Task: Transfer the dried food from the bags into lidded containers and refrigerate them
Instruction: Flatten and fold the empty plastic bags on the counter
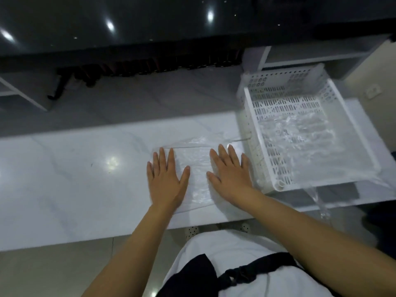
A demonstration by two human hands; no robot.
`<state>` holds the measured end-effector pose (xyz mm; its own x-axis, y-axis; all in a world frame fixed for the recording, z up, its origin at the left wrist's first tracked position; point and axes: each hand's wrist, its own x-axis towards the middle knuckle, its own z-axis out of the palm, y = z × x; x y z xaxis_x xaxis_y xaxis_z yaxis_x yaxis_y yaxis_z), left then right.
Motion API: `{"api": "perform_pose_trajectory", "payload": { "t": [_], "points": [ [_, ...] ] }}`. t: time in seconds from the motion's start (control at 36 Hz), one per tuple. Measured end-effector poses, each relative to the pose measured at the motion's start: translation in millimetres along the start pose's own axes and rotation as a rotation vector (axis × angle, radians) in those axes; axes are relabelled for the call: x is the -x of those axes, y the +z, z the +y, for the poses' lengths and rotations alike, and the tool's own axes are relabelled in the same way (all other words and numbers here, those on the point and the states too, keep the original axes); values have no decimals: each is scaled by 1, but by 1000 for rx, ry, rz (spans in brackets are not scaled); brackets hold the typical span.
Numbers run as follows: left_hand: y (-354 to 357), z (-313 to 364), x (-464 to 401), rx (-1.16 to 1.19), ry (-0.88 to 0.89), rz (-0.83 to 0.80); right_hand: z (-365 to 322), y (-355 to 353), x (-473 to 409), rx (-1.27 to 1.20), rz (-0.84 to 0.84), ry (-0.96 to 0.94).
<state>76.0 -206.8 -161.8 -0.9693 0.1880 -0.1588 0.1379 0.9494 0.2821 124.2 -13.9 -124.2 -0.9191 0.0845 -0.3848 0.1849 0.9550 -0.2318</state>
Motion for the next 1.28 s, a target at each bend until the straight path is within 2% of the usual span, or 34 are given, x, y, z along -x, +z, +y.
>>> {"api": "perform_pose_trajectory", "payload": {
  "t": [0.08, 0.19, 0.25, 0.33, 0.42, 0.5, 0.64, 0.72, 0.86, 0.97, 1.08, 1.17, 1.28],
  "points": [
    [-16, 5, 0, 168, -13, 17, -6, -37, 26, -138, 32, -73],
    [-42, 45, -4, 324, 73, 81, 14, -92, 79, -301, 265, -123],
    [-54, 79, -6, 417, 190, 68, 41, -113, 101, -345, 359, -27],
    [-70, 135, -14, 481, 425, 32, 92, -125, 125, -343, 411, 213],
    [-78, 194, -29, 456, 635, -46, 139, -115, 142, -326, 328, 478],
    [-72, 249, -53, 313, 736, -187, 173, -93, 153, -357, 225, 622],
    [-45, 318, -92, 17, 643, -406, 191, -61, 162, -424, 297, 603],
    [-29, 336, -105, -119, 621, -415, 194, -49, 164, -468, 337, 538],
    [-24, 347, -117, -92, 566, -415, 200, -49, 167, -535, 408, 503],
    [-47, 351, -119, 119, 506, -516, 201, -65, 167, -573, 451, 502],
    [-106, 327, -102, 370, 472, -582, 192, -93, 163, -640, 488, 485],
    [-152, 287, -80, 562, 423, -544, 179, -113, 155, -607, 548, 435],
    [-184, 216, -44, 790, 276, -389, 148, -137, 136, -436, 550, 318]
  ]
}}
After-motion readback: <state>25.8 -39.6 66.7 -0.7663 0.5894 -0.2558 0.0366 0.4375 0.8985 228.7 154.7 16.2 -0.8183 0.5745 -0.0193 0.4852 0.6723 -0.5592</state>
